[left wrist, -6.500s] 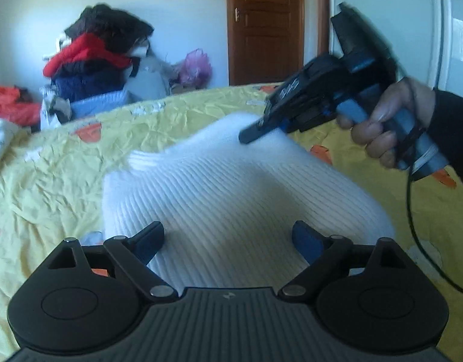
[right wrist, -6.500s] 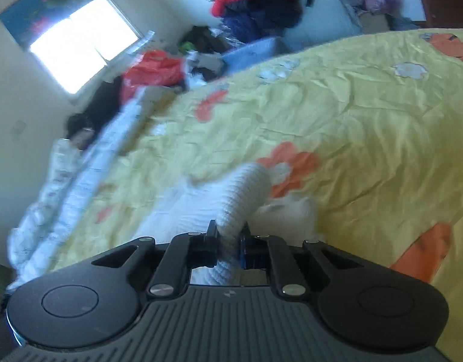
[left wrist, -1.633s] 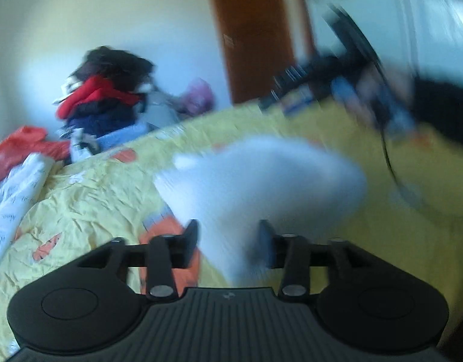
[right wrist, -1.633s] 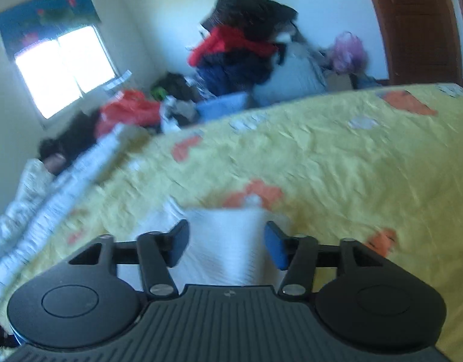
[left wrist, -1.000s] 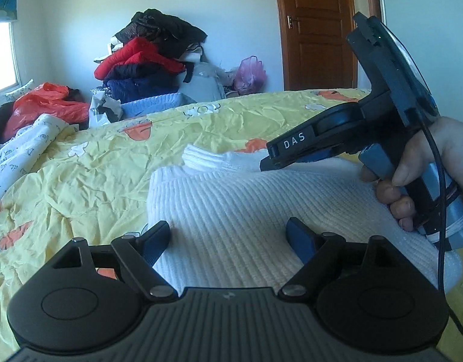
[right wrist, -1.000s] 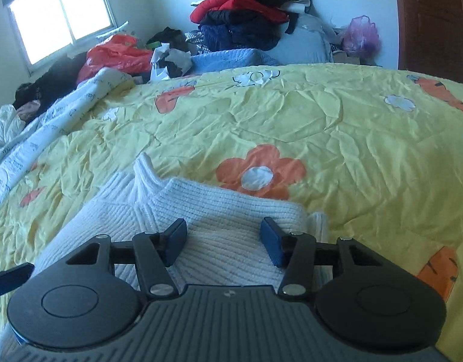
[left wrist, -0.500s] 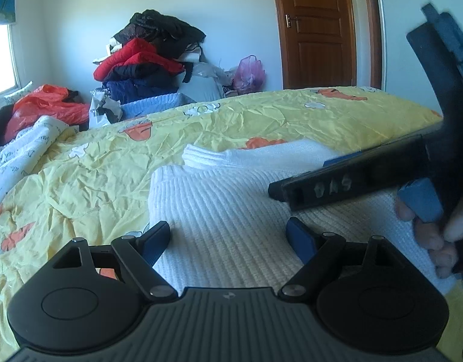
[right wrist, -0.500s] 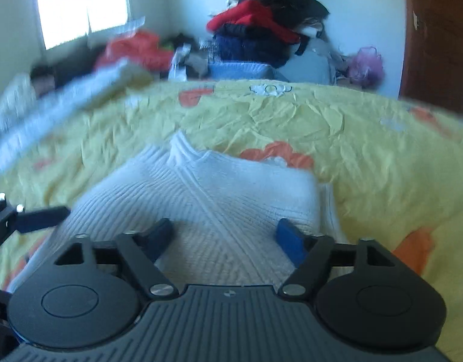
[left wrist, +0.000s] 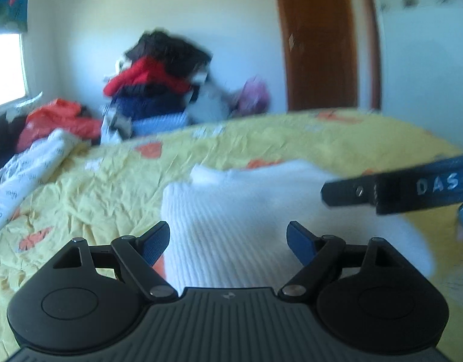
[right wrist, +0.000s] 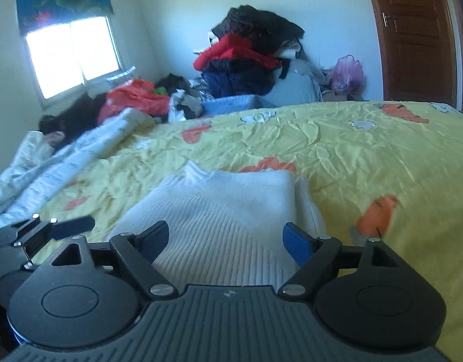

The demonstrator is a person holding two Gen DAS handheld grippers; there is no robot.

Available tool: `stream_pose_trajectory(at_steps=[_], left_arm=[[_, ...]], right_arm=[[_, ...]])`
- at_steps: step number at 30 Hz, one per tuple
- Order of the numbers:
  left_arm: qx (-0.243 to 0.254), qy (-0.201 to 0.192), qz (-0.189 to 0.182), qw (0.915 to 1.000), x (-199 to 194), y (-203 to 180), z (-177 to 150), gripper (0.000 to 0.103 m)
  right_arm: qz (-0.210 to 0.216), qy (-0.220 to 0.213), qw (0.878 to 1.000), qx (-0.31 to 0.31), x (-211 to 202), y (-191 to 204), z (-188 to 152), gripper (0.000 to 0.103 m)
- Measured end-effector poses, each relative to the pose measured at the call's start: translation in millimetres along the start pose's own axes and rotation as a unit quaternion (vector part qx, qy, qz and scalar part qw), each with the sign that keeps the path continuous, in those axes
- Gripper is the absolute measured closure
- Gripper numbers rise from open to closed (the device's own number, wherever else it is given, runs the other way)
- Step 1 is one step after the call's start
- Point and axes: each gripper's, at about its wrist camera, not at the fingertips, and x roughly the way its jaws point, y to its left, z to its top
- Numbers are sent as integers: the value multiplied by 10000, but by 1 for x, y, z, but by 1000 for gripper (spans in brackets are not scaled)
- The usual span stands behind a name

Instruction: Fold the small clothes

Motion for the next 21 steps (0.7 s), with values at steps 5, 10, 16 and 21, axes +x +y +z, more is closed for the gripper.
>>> stream_pose_trajectory(at_steps=[5, 10, 16, 21], left_arm=[[187, 485, 7, 9986, 0, -13, -31, 16], [153, 487, 103, 9986, -12, -9, -29, 15], [-108, 176, 163, 9997, -54, 4, -43, 15], [-478, 483, 483, 9965, -54, 5, -56, 15]], right_arm=[[-67, 403, 9988, -285, 2, 4, -27, 17], [-221, 792, 9965, -182, 12, -6, -34, 16], [-204, 23, 9996, 200, -46, -2, -40, 9], [-494, 203, 9984, 198, -56, 2, -71, 10]])
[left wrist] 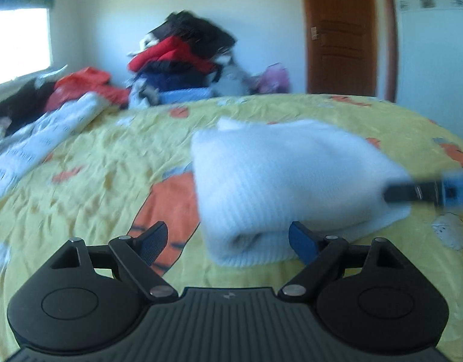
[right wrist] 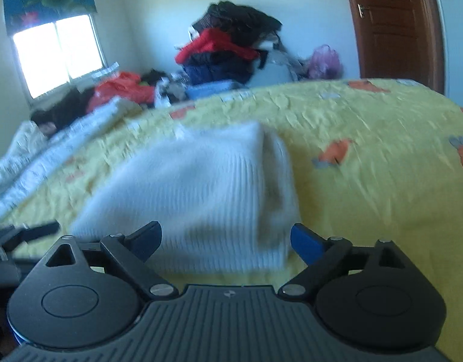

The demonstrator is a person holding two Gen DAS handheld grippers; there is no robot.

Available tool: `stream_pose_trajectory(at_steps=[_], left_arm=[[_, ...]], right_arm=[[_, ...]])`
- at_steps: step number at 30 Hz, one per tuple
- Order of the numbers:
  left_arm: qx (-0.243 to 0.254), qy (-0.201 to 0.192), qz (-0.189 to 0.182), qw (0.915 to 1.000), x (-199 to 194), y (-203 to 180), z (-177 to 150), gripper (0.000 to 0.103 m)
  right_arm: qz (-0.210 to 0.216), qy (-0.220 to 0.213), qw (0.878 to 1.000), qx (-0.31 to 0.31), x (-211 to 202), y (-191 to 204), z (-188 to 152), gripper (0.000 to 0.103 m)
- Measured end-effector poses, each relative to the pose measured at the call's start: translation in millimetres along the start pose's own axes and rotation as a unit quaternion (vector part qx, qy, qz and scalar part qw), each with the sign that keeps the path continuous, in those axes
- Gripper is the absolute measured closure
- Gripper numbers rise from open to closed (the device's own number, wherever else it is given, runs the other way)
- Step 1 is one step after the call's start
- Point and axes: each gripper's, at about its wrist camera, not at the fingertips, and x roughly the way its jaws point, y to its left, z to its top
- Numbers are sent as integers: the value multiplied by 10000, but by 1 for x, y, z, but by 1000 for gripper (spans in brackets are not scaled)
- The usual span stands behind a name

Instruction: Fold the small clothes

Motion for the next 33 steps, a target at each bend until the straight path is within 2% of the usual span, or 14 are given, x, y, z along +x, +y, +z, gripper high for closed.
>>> stream_pose_trajectory(at_steps=[3, 4, 5, 6, 9, 12, 15, 17, 19, 21, 25, 33], left_arm=[[-246, -136, 203, 9994, -14, 4, 3, 14], [-313, -231, 223, 9990, -21, 6, 4, 12], [-372, -330, 241, 9985, -27, 8, 4, 3], [-422, -450, 256, 9978, -33, 10, 3, 0], [-340, -635, 271, 9970, -34, 6, -4, 0], [25, -236, 383, 9990, -7, -4, -10, 0], [331, 245, 260, 9988, 12, -11, -19, 0], [414, 403, 220, 9981, 17, -12, -20, 0], [363, 415, 248, 9982, 17, -10, -22, 0], [281, 669, 256, 9970, 24, -7, -23, 0], [-418, 989, -63, 9942, 34, 14, -24, 0], [-414, 982, -60, 9943, 33, 15, -28, 0]], right_arm=[[-198, 229, 9994, -138, -7, 7, -18, 10], [-214, 244, 9993, -210, -12, 10, -22, 9], [-229, 236, 9991, -285, -18, 14, -26, 9], [-237, 213, 9989, -347, -24, 17, -29, 9], [-238, 102, 9983, -516, -31, 22, -33, 4], [-374, 259, 9976, -517, -15, 18, -30, 3], [-620, 612, 9950, -498, 8, 17, -34, 3], [-749, 567, 9930, -717, 17, 22, -40, 0], [-833, 489, 9913, -892, 22, 27, -44, 0], [-878, 489, 9915, -825, 25, 28, -43, 0], [-912, 474, 9916, -791, 31, 29, -41, 0], [-953, 445, 9914, -773, 33, 30, -42, 0]])
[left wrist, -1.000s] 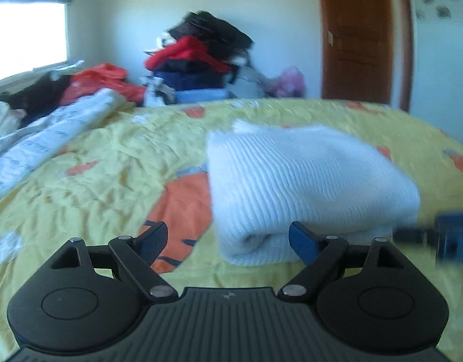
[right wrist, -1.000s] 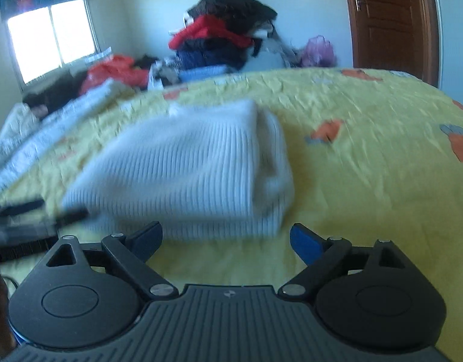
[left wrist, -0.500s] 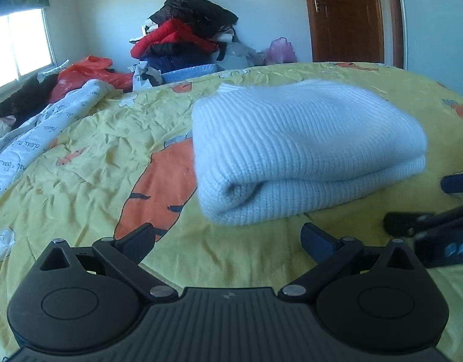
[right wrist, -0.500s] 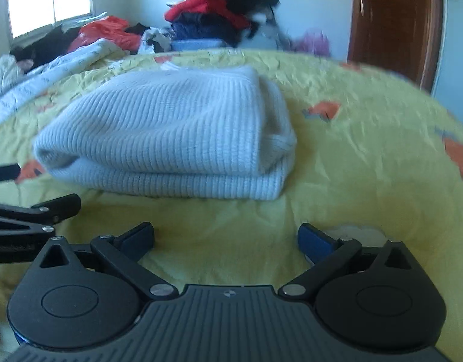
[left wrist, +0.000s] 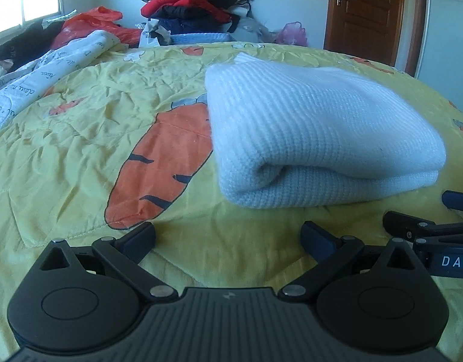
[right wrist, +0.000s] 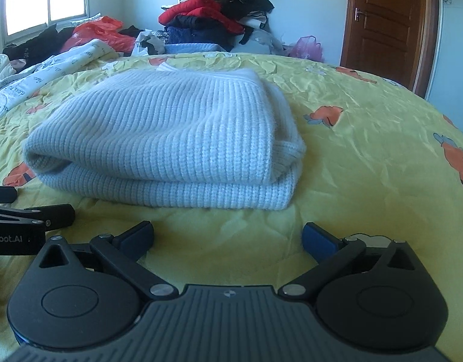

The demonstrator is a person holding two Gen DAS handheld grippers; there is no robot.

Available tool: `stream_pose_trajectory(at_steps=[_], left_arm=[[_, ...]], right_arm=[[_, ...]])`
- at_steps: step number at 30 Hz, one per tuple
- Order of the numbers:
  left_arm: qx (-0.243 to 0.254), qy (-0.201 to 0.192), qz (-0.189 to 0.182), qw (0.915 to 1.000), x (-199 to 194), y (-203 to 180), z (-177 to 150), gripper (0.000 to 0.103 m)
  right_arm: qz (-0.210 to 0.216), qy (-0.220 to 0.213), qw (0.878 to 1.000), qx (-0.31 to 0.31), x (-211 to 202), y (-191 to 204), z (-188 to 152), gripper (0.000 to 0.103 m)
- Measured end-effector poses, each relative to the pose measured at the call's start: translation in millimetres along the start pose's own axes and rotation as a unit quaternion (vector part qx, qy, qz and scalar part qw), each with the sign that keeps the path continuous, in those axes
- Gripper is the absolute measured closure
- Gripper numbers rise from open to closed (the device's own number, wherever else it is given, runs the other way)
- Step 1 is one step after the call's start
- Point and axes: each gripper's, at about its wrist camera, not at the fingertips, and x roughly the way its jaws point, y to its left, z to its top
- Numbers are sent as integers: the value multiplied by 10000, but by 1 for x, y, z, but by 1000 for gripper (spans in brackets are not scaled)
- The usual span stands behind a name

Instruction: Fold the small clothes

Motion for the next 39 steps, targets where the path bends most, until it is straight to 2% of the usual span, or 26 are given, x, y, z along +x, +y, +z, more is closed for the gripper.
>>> stream_pose_trajectory(at_steps=[39], left_arm=[[-8, -10, -8, 10000, 2, 0, 1, 0]], right_arm=[[7, -16, 10000, -10, 3, -1, 1, 0]])
